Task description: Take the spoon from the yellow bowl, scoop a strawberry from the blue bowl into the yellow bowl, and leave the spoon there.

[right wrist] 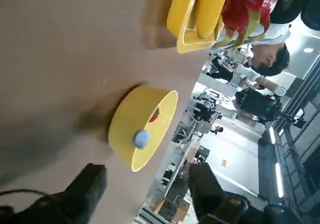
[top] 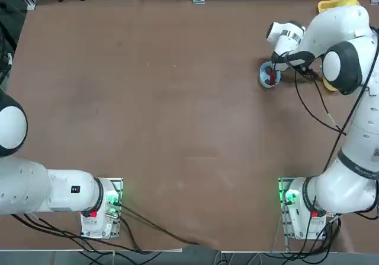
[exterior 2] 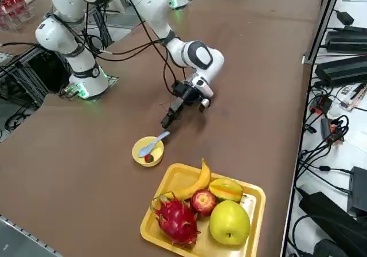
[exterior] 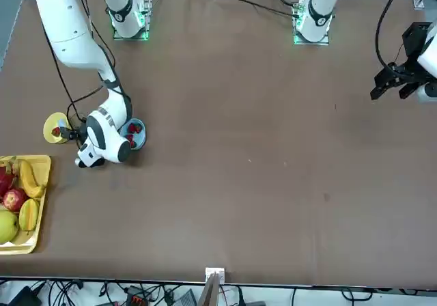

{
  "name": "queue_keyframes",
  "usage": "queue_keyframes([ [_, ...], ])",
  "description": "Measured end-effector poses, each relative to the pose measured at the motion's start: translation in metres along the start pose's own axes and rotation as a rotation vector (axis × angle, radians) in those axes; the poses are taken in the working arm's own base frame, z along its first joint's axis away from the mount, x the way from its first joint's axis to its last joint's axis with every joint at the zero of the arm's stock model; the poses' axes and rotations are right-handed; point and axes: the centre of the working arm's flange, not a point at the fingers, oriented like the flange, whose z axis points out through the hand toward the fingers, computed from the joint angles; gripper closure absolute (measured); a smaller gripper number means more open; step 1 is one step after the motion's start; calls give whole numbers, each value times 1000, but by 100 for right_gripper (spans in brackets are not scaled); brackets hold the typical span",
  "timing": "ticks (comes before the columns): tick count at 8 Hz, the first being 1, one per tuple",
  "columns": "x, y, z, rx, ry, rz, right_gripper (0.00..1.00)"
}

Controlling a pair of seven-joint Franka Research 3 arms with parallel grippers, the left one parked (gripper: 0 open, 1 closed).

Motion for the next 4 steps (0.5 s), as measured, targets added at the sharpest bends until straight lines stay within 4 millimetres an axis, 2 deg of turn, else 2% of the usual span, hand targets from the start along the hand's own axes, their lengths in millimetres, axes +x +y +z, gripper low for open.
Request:
queue_keyframes([
  [2,4,10,-18,49,9,19,0],
  [4,5,42,-52,171,16,16,0],
])
